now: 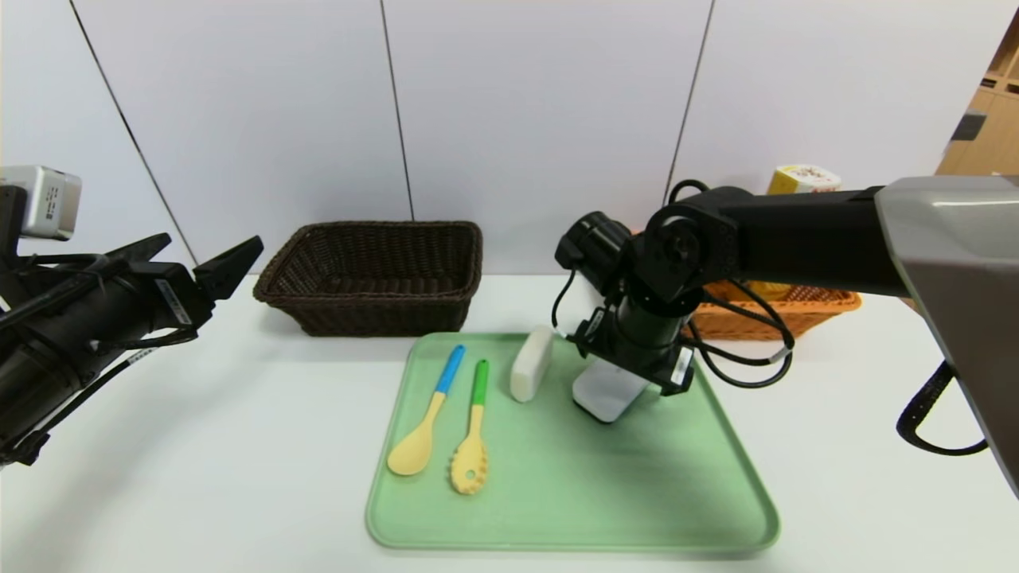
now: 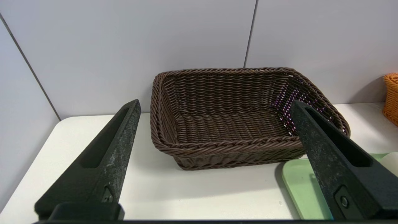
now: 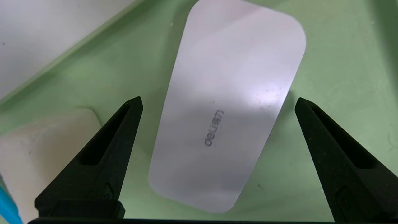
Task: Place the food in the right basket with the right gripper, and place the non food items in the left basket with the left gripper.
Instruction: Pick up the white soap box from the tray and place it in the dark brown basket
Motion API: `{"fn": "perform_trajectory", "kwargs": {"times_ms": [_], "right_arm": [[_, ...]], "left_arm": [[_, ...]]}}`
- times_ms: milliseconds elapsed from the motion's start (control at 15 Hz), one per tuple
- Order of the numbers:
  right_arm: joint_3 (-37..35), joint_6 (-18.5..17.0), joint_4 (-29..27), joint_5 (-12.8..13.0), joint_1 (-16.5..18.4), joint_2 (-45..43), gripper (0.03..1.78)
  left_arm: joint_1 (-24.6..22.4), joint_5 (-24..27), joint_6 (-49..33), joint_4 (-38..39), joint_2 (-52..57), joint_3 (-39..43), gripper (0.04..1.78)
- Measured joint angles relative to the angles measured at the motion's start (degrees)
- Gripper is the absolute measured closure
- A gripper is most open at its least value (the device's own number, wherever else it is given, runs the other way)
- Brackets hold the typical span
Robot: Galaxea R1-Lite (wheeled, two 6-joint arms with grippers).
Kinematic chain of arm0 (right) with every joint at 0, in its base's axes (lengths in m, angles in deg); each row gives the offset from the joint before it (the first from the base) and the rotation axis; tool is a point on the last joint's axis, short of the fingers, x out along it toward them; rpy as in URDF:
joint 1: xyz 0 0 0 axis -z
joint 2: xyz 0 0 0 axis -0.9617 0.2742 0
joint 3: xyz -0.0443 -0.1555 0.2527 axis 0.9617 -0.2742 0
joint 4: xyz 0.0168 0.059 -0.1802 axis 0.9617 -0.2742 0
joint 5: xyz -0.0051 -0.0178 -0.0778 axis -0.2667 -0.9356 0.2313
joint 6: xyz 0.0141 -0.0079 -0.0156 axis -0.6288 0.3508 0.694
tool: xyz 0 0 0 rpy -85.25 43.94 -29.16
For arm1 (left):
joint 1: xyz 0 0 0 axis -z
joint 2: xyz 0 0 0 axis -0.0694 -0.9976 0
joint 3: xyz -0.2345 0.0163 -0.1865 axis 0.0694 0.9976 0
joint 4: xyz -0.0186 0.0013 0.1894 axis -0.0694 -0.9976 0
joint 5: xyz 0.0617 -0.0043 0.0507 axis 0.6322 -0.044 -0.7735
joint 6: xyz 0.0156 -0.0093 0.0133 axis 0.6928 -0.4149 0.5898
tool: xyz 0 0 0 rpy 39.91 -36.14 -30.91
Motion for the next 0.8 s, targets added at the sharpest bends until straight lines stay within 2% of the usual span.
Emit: {"fn": "perform_trajectory", "kwargs": {"times_ms": [333,400,533,667,800], "right_arm": [[-0.94,0.05,2.56,0.94,0.28,0.82,0.11],[-1.49,0.07,3.61,1.49,0.3,0.82,0.17],[-2.34,0.05,3.8,1.61,0.39,0.82,0.5],[-3.17,0.02,3.86,1.61,0.66,0.71,0.76],[-3.41,0.1,3.86,1.55,0.88,0.41,0.8]], "left_arm": [[-0.01,-0.01,-0.17,0.0,-0.02,0.22,0.13],[-0.04,-0.01,-0.17,-0.02,-0.02,0.22,0.13],[-0.11,-0.06,-0.17,0.0,-0.02,0.15,0.13],[-0.11,-0.09,-0.28,0.0,-0.02,0.06,0.13],[-0.09,-0.09,-0.28,0.0,-0.05,0.02,0.13]]}}
